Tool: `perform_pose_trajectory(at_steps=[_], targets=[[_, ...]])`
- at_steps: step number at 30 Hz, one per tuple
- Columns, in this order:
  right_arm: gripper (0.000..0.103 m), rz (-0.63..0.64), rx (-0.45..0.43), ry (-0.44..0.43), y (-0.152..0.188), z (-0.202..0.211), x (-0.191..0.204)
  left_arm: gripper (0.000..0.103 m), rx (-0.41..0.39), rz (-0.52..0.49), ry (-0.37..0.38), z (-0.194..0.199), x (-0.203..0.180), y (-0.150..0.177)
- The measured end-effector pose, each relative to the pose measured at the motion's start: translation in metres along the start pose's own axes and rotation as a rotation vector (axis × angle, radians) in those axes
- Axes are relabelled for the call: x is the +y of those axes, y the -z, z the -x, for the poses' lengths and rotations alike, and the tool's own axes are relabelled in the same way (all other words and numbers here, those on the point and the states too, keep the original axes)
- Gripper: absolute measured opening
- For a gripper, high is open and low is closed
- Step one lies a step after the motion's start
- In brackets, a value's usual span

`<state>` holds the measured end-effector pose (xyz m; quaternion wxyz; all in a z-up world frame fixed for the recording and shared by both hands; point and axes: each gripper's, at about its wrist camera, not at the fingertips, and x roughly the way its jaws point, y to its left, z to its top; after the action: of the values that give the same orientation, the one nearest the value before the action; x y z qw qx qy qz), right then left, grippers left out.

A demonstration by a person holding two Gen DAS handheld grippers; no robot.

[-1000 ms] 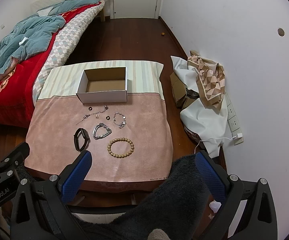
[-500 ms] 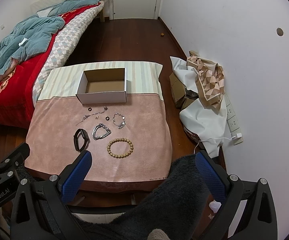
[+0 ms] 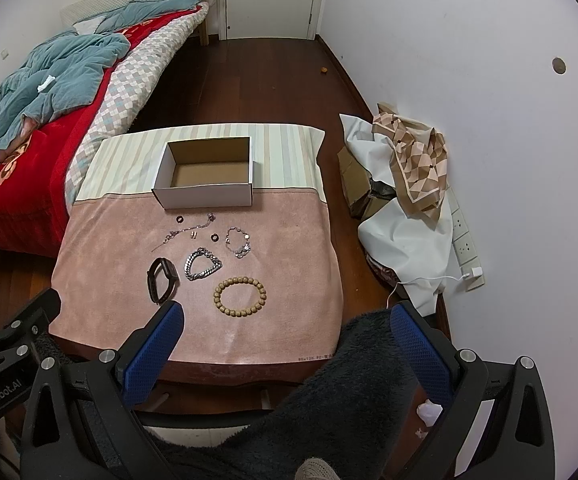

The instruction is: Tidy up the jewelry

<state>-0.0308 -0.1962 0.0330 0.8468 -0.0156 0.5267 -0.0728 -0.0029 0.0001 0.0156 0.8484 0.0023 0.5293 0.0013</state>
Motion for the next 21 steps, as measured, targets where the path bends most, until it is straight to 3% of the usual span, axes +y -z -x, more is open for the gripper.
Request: perform_pose_trajectory(at_steps=[21], targets=[[0.103,0.002,-0.004,0.004,0.0008,0.0002,0.0026,0.103,0.002,-0.003,0.000,0.0012,-0.0036,0.0013]])
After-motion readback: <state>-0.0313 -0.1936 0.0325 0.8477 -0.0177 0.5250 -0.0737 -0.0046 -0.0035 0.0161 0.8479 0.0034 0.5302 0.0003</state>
